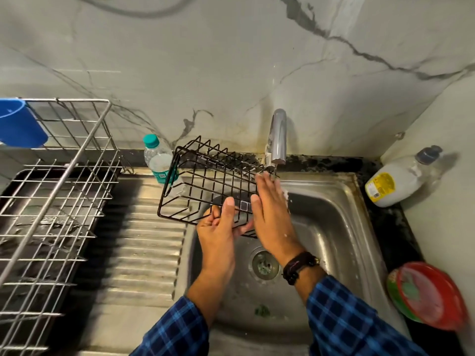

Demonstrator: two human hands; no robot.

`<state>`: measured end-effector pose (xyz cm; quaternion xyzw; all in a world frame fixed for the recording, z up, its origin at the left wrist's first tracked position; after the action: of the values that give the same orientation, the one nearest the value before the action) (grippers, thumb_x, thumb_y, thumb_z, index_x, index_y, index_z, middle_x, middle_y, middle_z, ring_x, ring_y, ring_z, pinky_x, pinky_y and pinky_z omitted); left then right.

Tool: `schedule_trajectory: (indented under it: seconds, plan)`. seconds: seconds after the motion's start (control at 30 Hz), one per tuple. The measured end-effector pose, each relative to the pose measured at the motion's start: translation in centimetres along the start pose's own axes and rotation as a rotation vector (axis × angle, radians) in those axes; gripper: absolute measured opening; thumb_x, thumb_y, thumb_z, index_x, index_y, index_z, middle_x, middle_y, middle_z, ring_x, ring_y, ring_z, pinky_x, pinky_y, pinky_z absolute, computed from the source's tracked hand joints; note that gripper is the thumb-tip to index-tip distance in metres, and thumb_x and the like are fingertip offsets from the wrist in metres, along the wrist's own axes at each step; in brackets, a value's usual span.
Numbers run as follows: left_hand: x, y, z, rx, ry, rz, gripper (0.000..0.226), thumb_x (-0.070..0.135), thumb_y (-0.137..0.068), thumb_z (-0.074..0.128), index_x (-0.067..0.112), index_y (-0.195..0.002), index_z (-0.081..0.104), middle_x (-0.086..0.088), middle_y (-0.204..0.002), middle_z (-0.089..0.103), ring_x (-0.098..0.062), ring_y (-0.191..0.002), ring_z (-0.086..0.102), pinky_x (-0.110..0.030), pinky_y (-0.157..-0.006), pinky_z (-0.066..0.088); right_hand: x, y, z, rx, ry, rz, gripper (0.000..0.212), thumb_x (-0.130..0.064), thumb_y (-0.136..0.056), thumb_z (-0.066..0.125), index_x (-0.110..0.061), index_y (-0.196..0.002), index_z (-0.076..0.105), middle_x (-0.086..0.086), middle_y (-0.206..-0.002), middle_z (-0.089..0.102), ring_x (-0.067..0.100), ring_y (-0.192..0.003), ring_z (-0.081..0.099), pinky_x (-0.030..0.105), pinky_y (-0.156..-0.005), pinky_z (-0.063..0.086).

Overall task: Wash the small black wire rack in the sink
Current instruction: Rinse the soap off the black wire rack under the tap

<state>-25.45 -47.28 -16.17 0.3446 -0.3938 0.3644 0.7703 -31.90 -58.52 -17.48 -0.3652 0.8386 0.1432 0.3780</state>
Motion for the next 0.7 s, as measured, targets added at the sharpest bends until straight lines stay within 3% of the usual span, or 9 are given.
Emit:
schedule_trajectory:
  seconds: [0.07,0.17,0.3,0.43,0.5,0.57,0.63,0.7]
  plan:
    - [-0.3,0.3,0.1,-0.004,0.001,-0.010,0.022,0.027,-0.089,0.067,0.008,-0.083,0.060,0.002,-0.071,0.065,-0.014,-0.077,0.071,-0.037,-0.064,0.061,-0.6,0.1,-0.4,0.061,0.039,-0.094,0.049,-0.036,-0.106,0.027,-0.031,-0.154,0.027,-0.008,-0.165,0.014,0.011,-0.153,0.007,0.044,-0.125,0.012]
    - [-0.8,0.1,0.0,-0.019,-0.009,-0.025,0.021,0.027,-0.089,0.067,0.014,-0.073,0.063,0.000,-0.071,0.062,-0.011,-0.075,0.070,-0.041,-0.065,0.062,0.0,0.1,-1.1,0.159,0.098,-0.057,0.043,-0.032,-0.106,0.032,-0.034,-0.148,0.037,-0.005,-0.164,0.020,0.013,-0.148,0.022,0.044,-0.120,0.027]
    - [-1.3,-0.1,-0.2,0.001,-0.011,-0.027,0.021,0.027,-0.089,0.067,0.014,-0.074,0.065,-0.005,-0.071,0.054,-0.013,-0.070,0.063,-0.045,-0.067,0.063,1.8,0.9,-0.8,0.142,-0.054,0.090,0.055,-0.040,-0.106,0.028,-0.028,-0.158,0.014,-0.005,-0.166,0.012,0.010,-0.151,0.014,0.045,-0.122,0.023]
    - [-1.3,-0.4,-0.8,-0.010,-0.016,-0.026,0.025,0.026,-0.090,0.067,0.019,-0.066,0.065,-0.002,-0.065,0.048,-0.014,-0.065,0.057,-0.045,-0.069,0.064,3.3,2.6,0.3,-0.042,-0.212,0.351,0.065,-0.055,-0.103,0.021,-0.035,-0.157,-0.010,-0.010,-0.164,-0.018,0.019,-0.152,0.005,0.040,-0.117,0.014]
    - [-1.4,-0.4,-0.7,-0.034,-0.064,-0.004,0.027,0.026,-0.092,0.066,0.019,-0.066,0.064,-0.002,-0.065,0.052,-0.017,-0.068,0.060,-0.045,-0.072,0.063,1.9,3.4,1.1,-0.092,-0.197,0.255,0.064,-0.053,-0.103,0.020,-0.037,-0.154,-0.014,-0.012,-0.161,-0.027,0.020,-0.152,-0.014,0.046,-0.120,0.002]
    - [-1.4,-0.4,-0.3,-0.042,-0.109,0.023,0.025,0.027,-0.089,0.068,0.020,-0.065,0.068,-0.004,-0.067,0.063,-0.019,-0.071,0.066,-0.040,-0.073,0.061,-0.4,3.8,1.7,-0.083,-0.092,0.000,0.061,-0.048,-0.104,0.016,-0.034,-0.155,-0.014,-0.012,-0.161,-0.028,0.012,-0.149,-0.024,0.044,-0.121,-0.013]
    - [-1.4,-0.6,0.3,-0.042,-0.103,0.023,0.019,0.028,-0.086,0.069,0.019,-0.071,0.075,-0.009,-0.077,0.073,-0.023,-0.081,0.071,-0.040,-0.078,0.060,-0.9,3.5,1.9,-0.079,0.009,-0.161,0.060,-0.044,-0.104,0.014,-0.027,-0.157,-0.008,-0.011,-0.164,-0.020,0.007,-0.150,-0.020,0.041,-0.122,-0.013]
    - [-1.4,-1.2,0.6,-0.024,-0.067,0.003,0.019,0.032,-0.087,0.070,0.015,-0.078,0.071,-0.011,-0.082,0.069,-0.030,-0.087,0.067,-0.048,-0.084,0.059,0.4,2.1,1.2,-0.035,0.094,-0.183,0.060,-0.049,-0.104,0.010,-0.026,-0.158,-0.003,-0.008,-0.166,-0.014,0.007,-0.151,-0.014,0.044,-0.125,-0.004]
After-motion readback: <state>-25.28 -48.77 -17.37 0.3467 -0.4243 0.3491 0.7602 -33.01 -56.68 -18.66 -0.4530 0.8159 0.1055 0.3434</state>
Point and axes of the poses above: each hand's wrist, its own y-axis away from the middle knuckle, its own z-axis out of the palm, x = y × z, the point moved 5 cm from there along -y, towards the middle knuckle
